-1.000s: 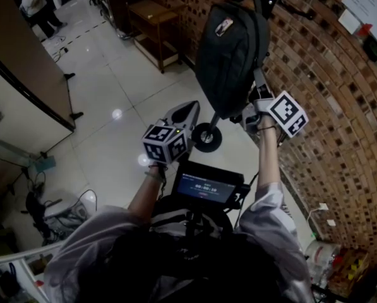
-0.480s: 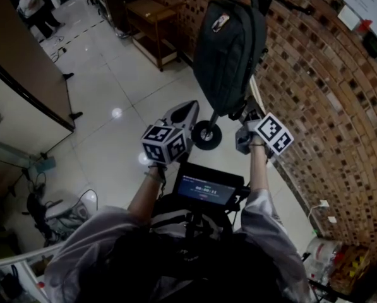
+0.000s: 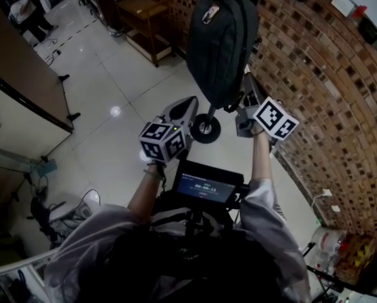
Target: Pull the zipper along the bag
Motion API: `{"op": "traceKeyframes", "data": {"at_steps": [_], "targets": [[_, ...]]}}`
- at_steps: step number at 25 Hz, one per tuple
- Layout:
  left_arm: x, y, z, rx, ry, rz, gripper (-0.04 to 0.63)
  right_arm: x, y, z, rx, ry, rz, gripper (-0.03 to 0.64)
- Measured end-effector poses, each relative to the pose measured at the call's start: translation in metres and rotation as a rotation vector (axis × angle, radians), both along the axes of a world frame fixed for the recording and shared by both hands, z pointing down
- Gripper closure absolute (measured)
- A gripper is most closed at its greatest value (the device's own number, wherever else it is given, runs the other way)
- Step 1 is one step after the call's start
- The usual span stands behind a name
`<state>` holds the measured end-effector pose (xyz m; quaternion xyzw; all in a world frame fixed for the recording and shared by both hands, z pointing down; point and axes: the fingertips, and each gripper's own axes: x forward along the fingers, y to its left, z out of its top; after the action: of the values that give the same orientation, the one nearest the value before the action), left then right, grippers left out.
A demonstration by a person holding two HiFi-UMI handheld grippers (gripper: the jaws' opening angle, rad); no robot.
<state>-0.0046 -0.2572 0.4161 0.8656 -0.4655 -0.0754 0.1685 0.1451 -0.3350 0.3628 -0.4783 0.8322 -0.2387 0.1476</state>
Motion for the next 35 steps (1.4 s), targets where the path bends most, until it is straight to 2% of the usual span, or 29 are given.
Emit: {"op": "traceKeyframes", "data": {"at_steps": [9, 14, 16, 17, 20, 22, 26, 30, 35], "targets": [[-0.011, -0.001, -0.004, 0.0, 0.013, -0.021, 0.588, -0.007, -0.007, -0.013, 0.009, -0.006, -0.006, 0.63], [-0.008, -0.001, -0.002, -0.001, 0.008, -0.016, 0.588, -0.002, -0.005, 0.007, -0.025, 0.055, -0.01, 0.626], [-0.009, -0.001, -0.001, -0.003, 0.007, -0.015, 0.588, -0.001, -0.001, 0.026, -0.045, 0.09, -0.028, 0.595], [-0.01, -0.001, -0.001, -0.004, 0.006, -0.016, 0.588, -0.002, 0.0, 0.035, -0.053, 0.113, -0.041, 0.552], [-0.011, -0.001, 0.0, -0.007, 0.004, -0.017, 0.588, -0.005, -0.002, 0.061, -0.08, 0.22, -0.059, 0.5], [-0.011, -0.001, 0.0, -0.008, 0.004, -0.018, 0.588, -0.005, -0.008, 0.07, -0.089, 0.279, -0.041, 0.5], [-0.011, 0.0, 0.001, -0.011, 0.0, -0.02, 0.588, -0.013, -0.017, 0.071, -0.093, 0.291, -0.055, 0.5], [-0.013, -0.001, 0.002, -0.011, 0.002, -0.027, 0.588, -0.018, -0.021, 0.071, -0.093, 0.352, -0.063, 0.5], [-0.015, -0.003, 0.004, -0.007, 0.007, -0.032, 0.588, -0.016, -0.013, 0.068, -0.115, 0.342, -0.102, 0.574]]}}
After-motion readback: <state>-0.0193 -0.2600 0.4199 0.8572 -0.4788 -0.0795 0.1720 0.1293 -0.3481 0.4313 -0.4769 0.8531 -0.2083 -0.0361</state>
